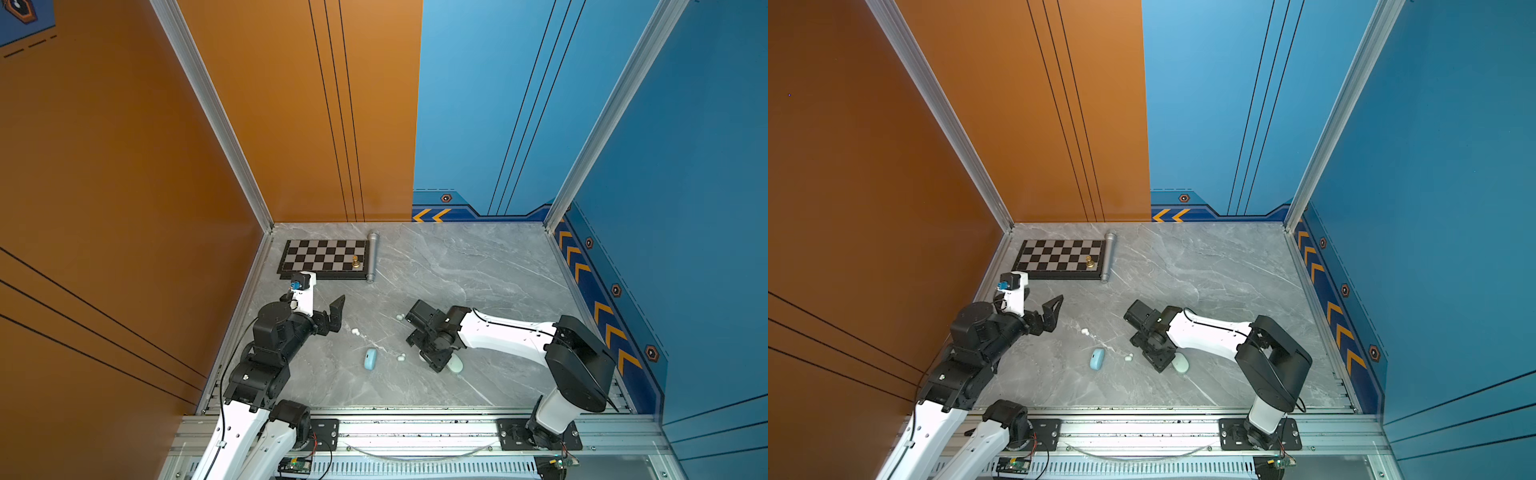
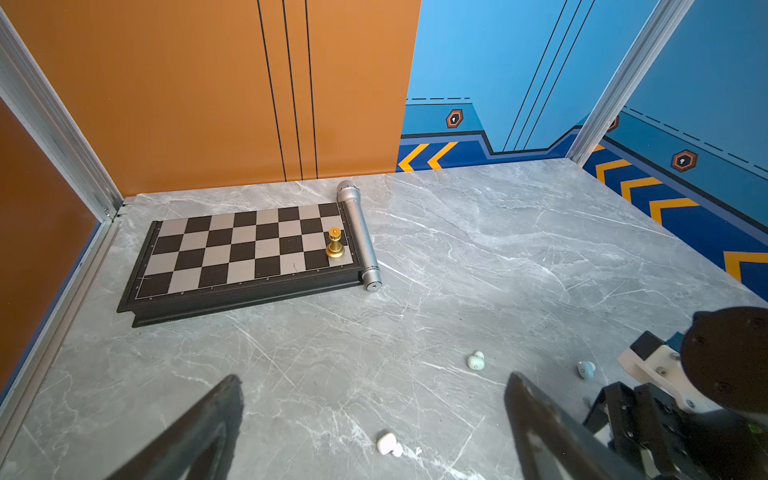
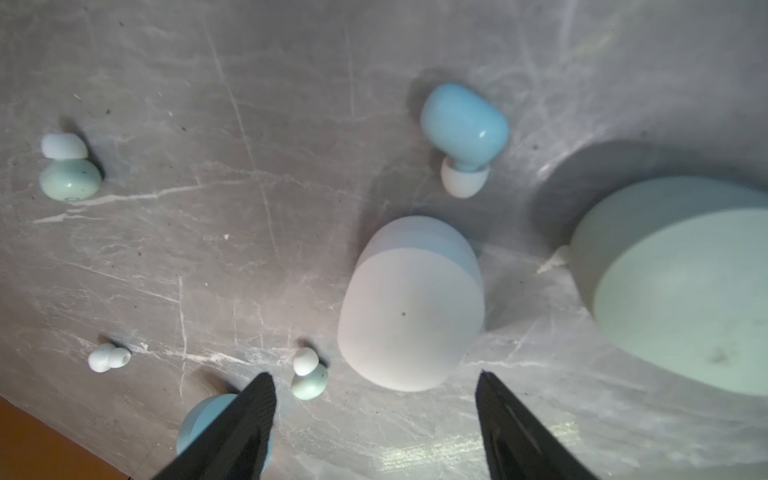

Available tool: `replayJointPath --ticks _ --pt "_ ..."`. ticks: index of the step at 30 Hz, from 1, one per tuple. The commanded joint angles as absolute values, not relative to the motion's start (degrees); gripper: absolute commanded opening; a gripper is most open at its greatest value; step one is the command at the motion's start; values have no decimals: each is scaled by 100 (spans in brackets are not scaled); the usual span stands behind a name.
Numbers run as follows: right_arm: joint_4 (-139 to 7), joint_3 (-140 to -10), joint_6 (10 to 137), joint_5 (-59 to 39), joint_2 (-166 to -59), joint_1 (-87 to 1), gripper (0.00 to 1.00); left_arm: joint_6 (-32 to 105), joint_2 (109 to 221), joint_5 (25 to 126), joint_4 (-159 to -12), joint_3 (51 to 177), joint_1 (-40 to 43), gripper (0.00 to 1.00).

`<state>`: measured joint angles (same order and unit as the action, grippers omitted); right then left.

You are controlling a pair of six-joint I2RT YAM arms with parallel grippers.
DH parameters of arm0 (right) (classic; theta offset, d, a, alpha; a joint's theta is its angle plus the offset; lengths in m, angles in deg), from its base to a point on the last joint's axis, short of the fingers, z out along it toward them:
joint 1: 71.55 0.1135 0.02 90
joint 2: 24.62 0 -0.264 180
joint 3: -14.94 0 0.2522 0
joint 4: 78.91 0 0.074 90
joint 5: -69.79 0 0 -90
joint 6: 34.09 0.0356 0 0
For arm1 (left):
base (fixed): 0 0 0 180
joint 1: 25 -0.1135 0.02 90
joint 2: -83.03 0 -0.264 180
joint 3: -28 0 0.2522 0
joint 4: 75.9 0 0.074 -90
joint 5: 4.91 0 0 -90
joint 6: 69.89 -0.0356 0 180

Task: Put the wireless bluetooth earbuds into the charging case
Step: 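Lower the right gripper and close it on the white oval case, then lift the white case with the right gripper and bring it toward the left gripper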

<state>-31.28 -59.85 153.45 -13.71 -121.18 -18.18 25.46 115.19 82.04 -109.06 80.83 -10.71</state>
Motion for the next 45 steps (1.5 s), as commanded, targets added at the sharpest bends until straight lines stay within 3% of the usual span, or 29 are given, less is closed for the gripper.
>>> replayJointPath --ticks 1,9,23,30,35,39,43,45 --pt "-3193 -5901 15422 -1350 -12237 -1946 71 2434 11475 8154 -10730 8053 -1017 98" --pt "-3185 -6018 15205 -1303 -12592 -2092 65 2424 11463 8201 -10732 8017 -988 98" --pt "-2422 -6747 13728 -1487 -12984 -2282 41 2459 11495 8201 -10728 8015 -904 98" --pt "-1164 -8393 10268 -1873 -13212 -2365 41 2674 11753 7789 -10729 8182 -830 98" --pt "-618 -9126 7697 -1346 -13234 -2463 43 2723 11916 7191 -10740 8273 -732 98" --pt "-374 -9071 5849 -1932 -13204 -2250 44 2627 11933 7055 -10886 8254 -579 98" --pt "-434 -8560 4477 -2118 -13140 -2203 32 2281 11901 6998 -11107 8194 -398 98" --pt "-543 -8251 3897 -2067 -13100 -2219 33 2097 11867 7024 -11179 8151 -318 98"
